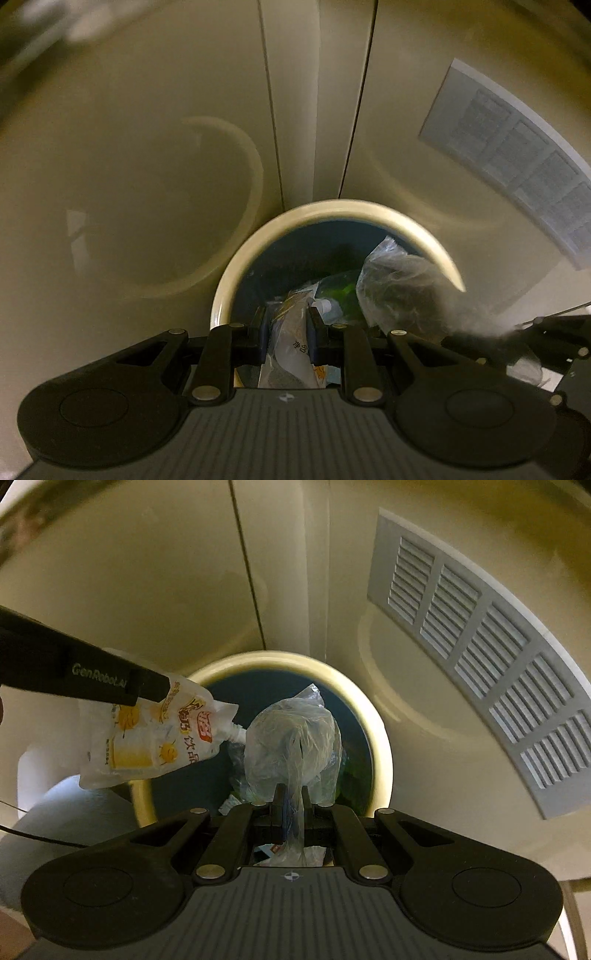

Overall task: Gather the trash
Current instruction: 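Open both tools over the bin, dropping the pouch and bag inside, then raise both open tools from the bin toward the grey mat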

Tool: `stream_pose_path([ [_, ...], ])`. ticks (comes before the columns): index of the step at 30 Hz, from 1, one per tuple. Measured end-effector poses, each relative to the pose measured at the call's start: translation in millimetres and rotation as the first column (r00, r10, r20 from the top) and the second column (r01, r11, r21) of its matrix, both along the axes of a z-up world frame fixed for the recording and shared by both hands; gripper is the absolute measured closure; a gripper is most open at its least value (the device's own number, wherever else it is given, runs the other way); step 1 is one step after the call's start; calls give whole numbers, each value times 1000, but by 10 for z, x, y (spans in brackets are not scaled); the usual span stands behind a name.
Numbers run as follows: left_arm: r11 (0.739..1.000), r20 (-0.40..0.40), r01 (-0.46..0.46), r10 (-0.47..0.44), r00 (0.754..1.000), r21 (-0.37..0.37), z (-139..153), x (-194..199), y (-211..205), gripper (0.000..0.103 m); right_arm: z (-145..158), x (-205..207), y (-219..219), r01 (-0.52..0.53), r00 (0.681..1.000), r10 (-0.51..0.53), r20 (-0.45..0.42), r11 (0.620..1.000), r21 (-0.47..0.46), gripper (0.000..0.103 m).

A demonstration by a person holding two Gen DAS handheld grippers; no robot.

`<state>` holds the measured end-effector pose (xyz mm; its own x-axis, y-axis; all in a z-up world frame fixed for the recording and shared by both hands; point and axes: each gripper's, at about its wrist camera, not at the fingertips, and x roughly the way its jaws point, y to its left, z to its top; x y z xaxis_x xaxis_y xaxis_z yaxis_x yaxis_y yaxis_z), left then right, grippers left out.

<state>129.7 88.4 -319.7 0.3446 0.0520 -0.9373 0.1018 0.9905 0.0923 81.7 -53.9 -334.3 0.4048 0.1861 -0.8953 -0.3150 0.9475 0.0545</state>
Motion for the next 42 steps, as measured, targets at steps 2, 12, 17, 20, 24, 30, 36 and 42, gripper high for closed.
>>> stream_pose_path([
  [2, 1000, -26, 8, -7, 1000, 16, -143, 80, -36, 80, -107, 73, 28, 1, 1000, -1, -15, 1000, -13, 98],
  [12, 994, -92, 65, -57, 994, 90, -615, 330, -243, 71, -508, 337, 132, 1, 998, -5, -61, 999, -55, 96],
  [17, 994, -76, 67, -61, 995, 89, -643, 276, -187, 0, -615, 392, 220, -15, 996, 7, -93, 996, -91, 35],
  [20, 986, -73, 98, -88, 993, 134, -615, 200, -209, 0, -592, 345, 239, -31, 997, 23, -74, 993, -111, 30],
  [24, 986, -64, 84, -76, 995, 142, -484, 83, -159, 0, -443, 287, 237, -22, 998, 16, -59, 995, -100, 24],
  [30, 991, -8, 29, -28, 1000, 134, -86, -190, -57, 0, -25, 25, 255, -68, 997, 71, 36, 995, -73, 17],
  [36, 993, 81, -30, 20, 997, 118, 481, -593, 56, 0, 497, -360, 289, -88, 982, 95, 166, 995, -50, 12],
  [42, 994, 146, -88, 78, 986, 66, 945, -1048, 145, 0, 960, -748, 117, -57, 964, 49, 261, 998, 22, 9],
])
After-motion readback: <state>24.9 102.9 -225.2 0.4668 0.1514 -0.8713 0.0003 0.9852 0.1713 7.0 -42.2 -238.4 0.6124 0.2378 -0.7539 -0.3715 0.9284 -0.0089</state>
